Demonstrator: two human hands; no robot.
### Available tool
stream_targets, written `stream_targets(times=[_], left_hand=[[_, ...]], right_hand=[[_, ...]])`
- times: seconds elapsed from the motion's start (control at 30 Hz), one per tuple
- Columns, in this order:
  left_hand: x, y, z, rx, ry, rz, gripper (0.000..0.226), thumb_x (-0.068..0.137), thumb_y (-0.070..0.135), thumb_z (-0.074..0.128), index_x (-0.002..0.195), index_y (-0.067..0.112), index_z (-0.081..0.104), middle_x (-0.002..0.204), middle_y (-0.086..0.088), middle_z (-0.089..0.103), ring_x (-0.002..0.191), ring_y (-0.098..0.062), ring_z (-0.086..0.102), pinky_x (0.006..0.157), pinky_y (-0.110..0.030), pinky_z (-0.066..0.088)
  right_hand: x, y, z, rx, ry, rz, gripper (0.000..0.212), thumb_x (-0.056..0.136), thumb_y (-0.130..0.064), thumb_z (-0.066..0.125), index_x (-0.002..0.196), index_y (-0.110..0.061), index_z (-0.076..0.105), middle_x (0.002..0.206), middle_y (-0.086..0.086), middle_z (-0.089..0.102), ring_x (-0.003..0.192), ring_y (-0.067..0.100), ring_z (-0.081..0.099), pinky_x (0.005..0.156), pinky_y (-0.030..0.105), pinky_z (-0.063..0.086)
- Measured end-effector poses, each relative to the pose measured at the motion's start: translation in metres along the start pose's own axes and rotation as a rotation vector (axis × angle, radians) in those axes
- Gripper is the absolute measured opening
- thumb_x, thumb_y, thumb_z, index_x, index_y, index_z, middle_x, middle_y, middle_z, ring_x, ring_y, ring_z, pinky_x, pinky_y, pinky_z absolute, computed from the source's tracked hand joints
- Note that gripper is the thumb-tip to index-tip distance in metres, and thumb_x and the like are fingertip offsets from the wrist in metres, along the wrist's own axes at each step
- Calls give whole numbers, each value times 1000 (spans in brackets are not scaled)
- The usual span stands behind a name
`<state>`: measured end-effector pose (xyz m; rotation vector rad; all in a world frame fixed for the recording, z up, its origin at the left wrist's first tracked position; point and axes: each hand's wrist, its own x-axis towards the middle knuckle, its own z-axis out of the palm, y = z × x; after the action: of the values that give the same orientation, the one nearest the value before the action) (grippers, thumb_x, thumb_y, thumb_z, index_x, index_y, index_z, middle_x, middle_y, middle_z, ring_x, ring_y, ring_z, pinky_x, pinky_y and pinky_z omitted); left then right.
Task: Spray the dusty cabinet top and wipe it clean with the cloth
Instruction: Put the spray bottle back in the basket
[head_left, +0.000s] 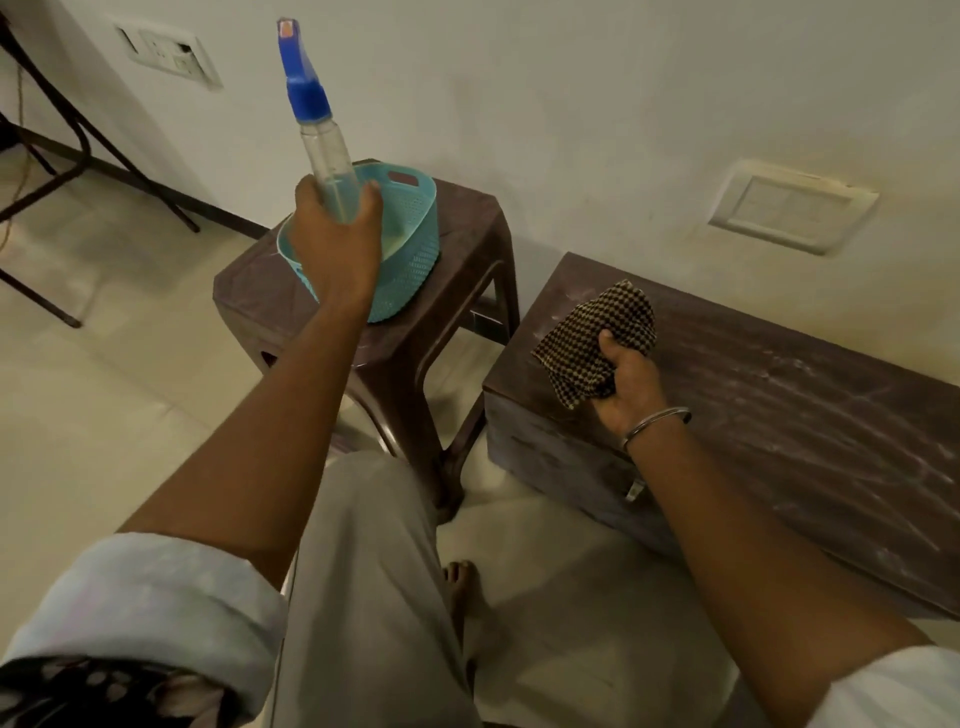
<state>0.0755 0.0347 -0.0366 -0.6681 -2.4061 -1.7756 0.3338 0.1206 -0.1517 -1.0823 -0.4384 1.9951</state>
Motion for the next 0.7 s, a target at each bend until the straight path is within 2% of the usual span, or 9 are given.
stream_targets(times=[0.07, 0.17, 0.43, 0.5, 0.57, 0.6, 0.63, 0.67, 0.7], left_hand=[[-4, -5, -1, -38, 16, -10, 53, 85, 44, 70, 119, 6, 56, 99, 5, 61, 80, -1, 60, 70, -10, 50], [-11, -12, 2, -29, 35, -11, 72, 82, 50, 69, 131, 2, 48, 118, -5, 64, 105, -13, 65, 83, -26, 58], [-22, -17, 10, -43, 50, 72, 57, 90, 35, 66, 138, 11, 47, 129, 0, 59, 117, -12, 58, 91, -26, 57], [-16, -25, 8, -80, 61, 17, 59, 92, 33, 64, 142, 9, 43, 135, -3, 56, 123, -14, 55, 94, -19, 54], [-29, -17, 8, -72, 108, 14, 63, 94, 28, 62, 147, 5, 37, 146, -9, 46, 136, -16, 43, 96, 2, 36], [-39, -9, 6, -49, 164, 73, 61, 95, 24, 61, 147, 2, 38, 148, -12, 42, 138, -15, 37, 97, 6, 29], [-49, -3, 5, -30, 221, 176, 58, 94, 21, 61, 144, 0, 41, 144, -14, 43, 135, -13, 36, 101, 2, 29], [-61, 1, 5, -31, 236, 288, 54, 92, 19, 61, 140, 0, 45, 138, -15, 47, 131, -13, 39, 105, -9, 36], [-73, 3, 8, -47, 195, 382, 48, 91, 18, 62, 135, 1, 49, 129, -14, 52, 123, -16, 46, 102, -21, 45]], right_hand=[[5, 3, 3, -18, 5, 7, 43, 89, -7, 62, 131, -5, 52, 125, 16, 62, 112, 35, 61, 88, 51, 54], [11, 6, 10, -38, 1, 6, 45, 87, -8, 65, 130, -6, 53, 125, 15, 62, 113, 35, 61, 86, 51, 55], [15, 9, 19, -68, -23, -10, 42, 87, -7, 64, 128, -5, 55, 123, 14, 63, 109, 33, 62, 86, 49, 55], [21, 14, 30, -122, -13, -21, 42, 88, -6, 64, 129, -5, 55, 123, 13, 63, 109, 33, 62, 89, 51, 54], [21, 11, 31, -153, 6, -38, 43, 88, -7, 64, 130, -7, 54, 122, 11, 63, 108, 32, 62, 89, 51, 54], [22, 12, 31, -187, 22, -50, 44, 88, -9, 65, 130, -8, 53, 121, 10, 63, 108, 31, 62, 88, 50, 54], [24, 13, 30, -220, 41, -66, 45, 87, -10, 67, 130, -8, 54, 120, 9, 63, 108, 31, 61, 87, 50, 55], [24, 14, 30, -254, 61, -90, 45, 87, -12, 68, 129, -8, 54, 119, 8, 63, 109, 30, 61, 87, 49, 55], [24, 15, 31, -293, 81, -119, 43, 87, -13, 68, 128, -8, 55, 118, 7, 64, 109, 29, 61, 87, 48, 55]])
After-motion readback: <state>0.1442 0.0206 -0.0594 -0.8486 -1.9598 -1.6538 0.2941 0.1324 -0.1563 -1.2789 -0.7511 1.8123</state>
